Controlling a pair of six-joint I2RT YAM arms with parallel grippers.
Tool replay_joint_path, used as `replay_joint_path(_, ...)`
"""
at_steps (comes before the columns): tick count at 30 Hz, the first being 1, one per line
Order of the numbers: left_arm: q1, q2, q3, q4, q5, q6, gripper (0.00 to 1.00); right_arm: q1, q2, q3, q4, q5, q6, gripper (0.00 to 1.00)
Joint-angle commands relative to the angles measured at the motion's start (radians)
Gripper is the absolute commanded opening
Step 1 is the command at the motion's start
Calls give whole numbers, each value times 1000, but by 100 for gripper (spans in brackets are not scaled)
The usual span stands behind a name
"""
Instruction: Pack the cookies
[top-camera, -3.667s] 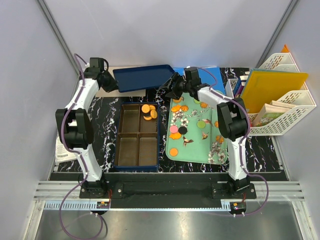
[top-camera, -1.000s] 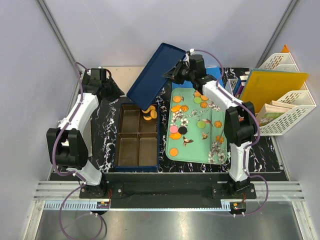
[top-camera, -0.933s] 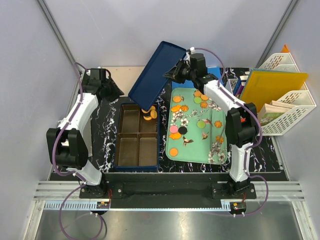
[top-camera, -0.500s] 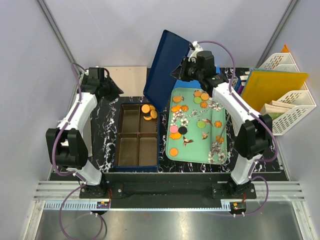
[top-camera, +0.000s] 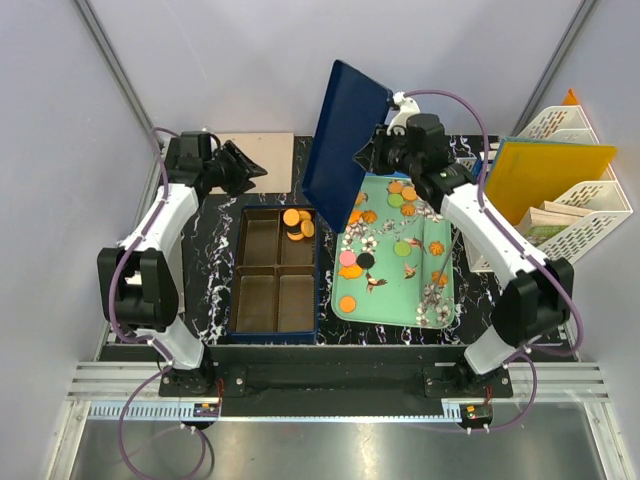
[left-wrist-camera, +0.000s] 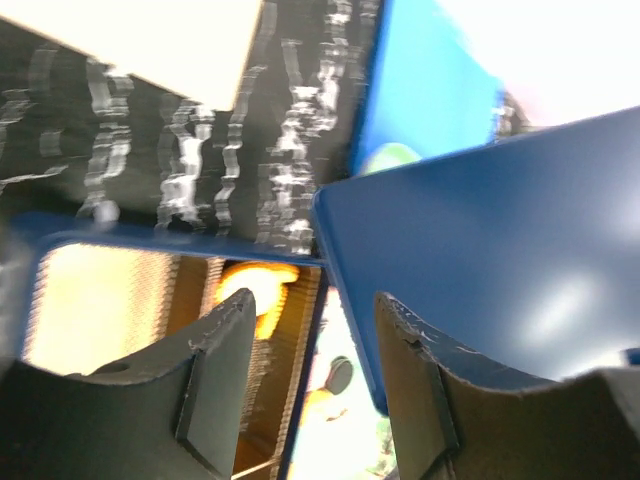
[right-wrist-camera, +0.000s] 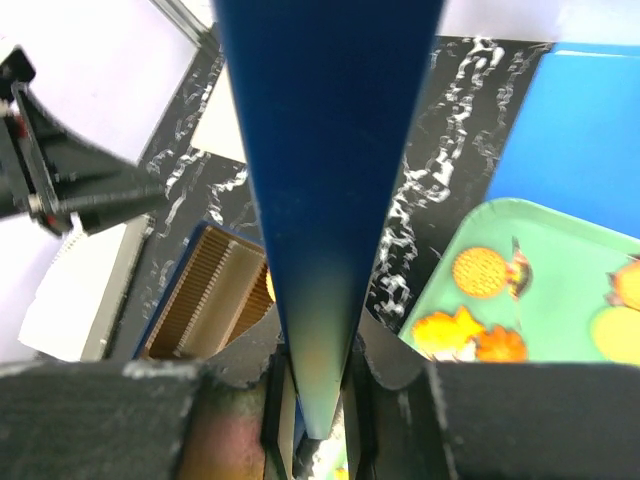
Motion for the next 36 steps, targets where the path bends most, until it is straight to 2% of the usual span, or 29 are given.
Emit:
replay_joint_path(1,6,-10,-67,216,202,-136,54,35,-157,-48,70,66,-110,0)
replay_joint_path(6,1,5,-96,374,298,-247,52,80,-288,-140,73,180,-294,0)
replay_joint_path(10,-20,16,-132,536,385,-347,52,182,-410,-273,161,408,-520,0)
replay_joint_path(16,-40,16,-118,631,437,-396,52,253,-545,-522,426,597,-883,0)
replay_joint_path(20,-43,-2,-139,681,445,-442,53,294,-615,-709,637,632,-1163,0)
replay_joint_path(23,-45,-19,-150,677,453,-459,53,314,-636,-786,742,662,-1290,0)
replay_joint_path(29,-49,-7,-208,789,497,-551,55,359,-650,-844,796,678,-1367,0)
replay_joint_path(36,-65,50,-247,977,562,-681,57,393,-693,-913,747,668,-1394,0)
